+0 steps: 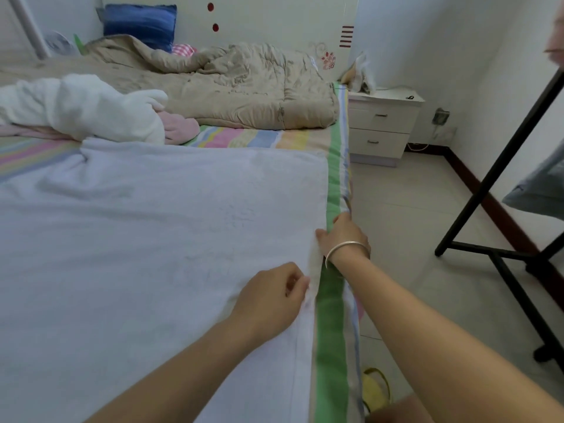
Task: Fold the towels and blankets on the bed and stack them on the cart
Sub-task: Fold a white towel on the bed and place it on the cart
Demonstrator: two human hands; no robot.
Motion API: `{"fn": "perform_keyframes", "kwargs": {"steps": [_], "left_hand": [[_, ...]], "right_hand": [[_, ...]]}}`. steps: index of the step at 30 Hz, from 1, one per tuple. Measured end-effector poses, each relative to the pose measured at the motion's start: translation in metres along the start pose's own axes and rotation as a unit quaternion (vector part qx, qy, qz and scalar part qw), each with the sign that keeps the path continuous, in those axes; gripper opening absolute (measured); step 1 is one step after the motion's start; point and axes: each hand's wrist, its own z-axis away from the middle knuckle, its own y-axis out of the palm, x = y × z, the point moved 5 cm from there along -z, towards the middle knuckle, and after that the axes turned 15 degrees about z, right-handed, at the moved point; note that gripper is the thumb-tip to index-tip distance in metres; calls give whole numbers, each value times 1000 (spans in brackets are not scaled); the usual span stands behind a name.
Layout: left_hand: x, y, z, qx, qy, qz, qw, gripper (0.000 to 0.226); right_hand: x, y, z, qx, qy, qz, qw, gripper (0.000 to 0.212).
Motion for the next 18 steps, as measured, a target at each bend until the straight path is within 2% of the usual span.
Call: {"fn": "perform_keyframes", "kwargs": {"steps": [3,6,9,10,12,15,18], "left_hand": [[15,-35,9,-65,24,17,997,20],[42,-86,32,-114,67,-50,990,22],[90,-129,70,-44,38,-181,982,68],[108,-142,87,-16,20,-222,975,78],[135,-157,118,13,9,-273,962,84],[150,-165,156,4,11,-308,951,78],[147,-161,170,-3,4,-320,947,79]], "right_hand": [[20,-6,31,-70,-136,92,984,57],[46,16,78,-30,-295,181,938,72],[50,39,139,25,-428,218,877,98],[46,41,152,28,-449,228,863,100],[34,39,164,32,-458,242,855,106],[33,29,176,57,-438,259,859,123],[65,23,188,48,-428,239,870,133]]}}
